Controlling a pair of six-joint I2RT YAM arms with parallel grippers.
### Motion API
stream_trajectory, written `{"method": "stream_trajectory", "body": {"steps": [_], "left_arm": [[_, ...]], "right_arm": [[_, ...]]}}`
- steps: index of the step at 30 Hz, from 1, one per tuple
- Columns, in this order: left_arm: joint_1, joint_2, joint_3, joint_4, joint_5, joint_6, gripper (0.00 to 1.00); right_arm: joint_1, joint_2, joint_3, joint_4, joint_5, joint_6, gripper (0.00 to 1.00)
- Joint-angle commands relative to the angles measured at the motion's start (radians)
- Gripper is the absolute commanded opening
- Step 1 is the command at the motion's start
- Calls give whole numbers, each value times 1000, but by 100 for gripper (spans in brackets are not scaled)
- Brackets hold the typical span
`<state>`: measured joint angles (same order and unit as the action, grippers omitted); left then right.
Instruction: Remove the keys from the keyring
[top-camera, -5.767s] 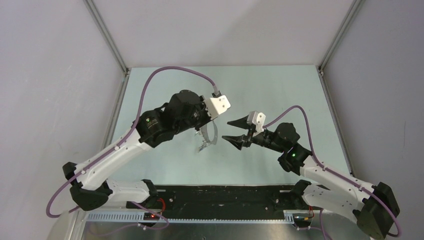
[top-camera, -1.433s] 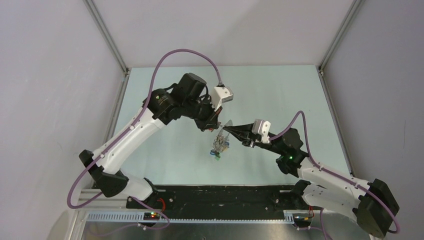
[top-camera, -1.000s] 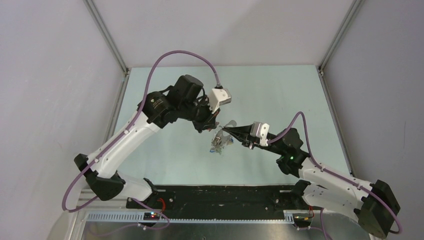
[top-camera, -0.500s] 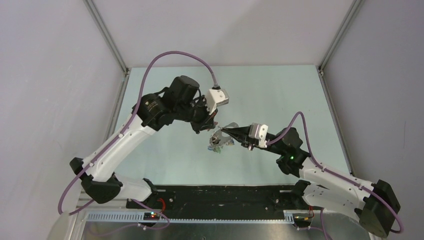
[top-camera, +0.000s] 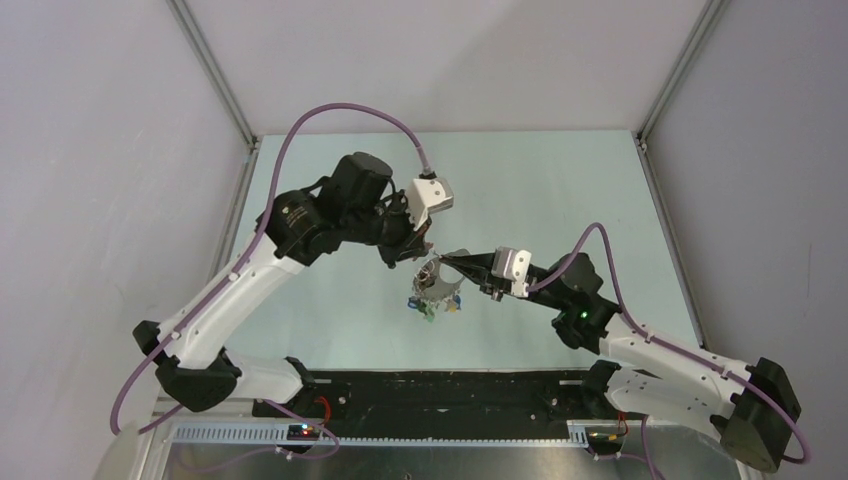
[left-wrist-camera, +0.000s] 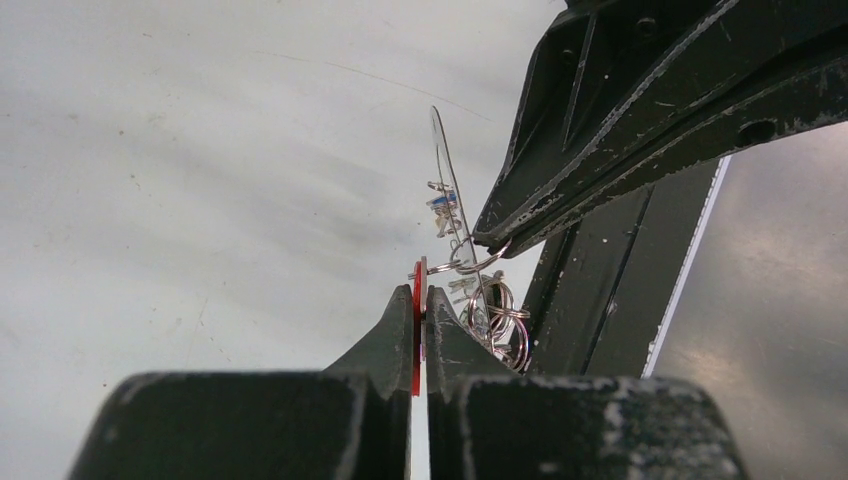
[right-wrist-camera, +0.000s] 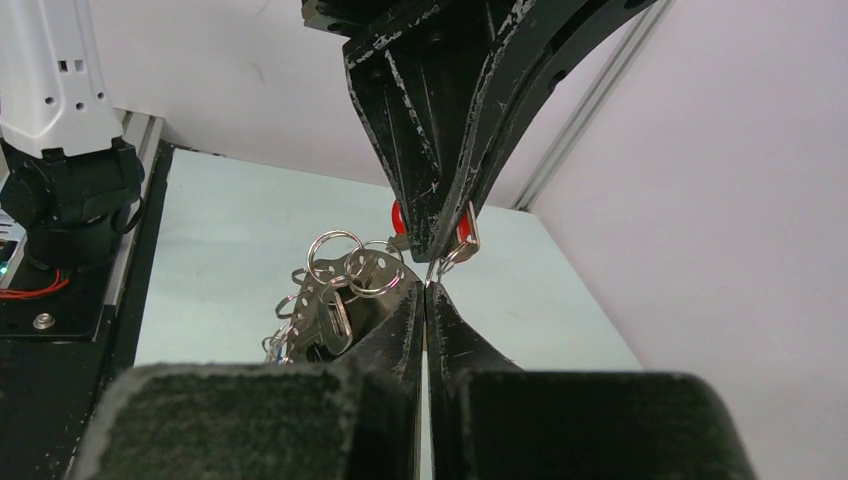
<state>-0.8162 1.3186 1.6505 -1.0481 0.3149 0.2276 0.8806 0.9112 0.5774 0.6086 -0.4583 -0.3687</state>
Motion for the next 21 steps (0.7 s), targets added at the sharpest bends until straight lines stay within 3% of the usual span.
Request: {"method": "stream_trajectory", "body": {"steps": [1, 14, 21], "left_arm": [[3, -44, 11, 61, -48, 14, 0], [-52, -51, 11, 60, -113, 56, 0], [-71, -38, 10, 60, -138, 65, 0]], "right_arm": [[19, 5, 72, -25, 27, -32, 0], [26, 80, 152, -130, 80, 26, 0], [15, 169, 261, -248, 132, 169, 0]]}}
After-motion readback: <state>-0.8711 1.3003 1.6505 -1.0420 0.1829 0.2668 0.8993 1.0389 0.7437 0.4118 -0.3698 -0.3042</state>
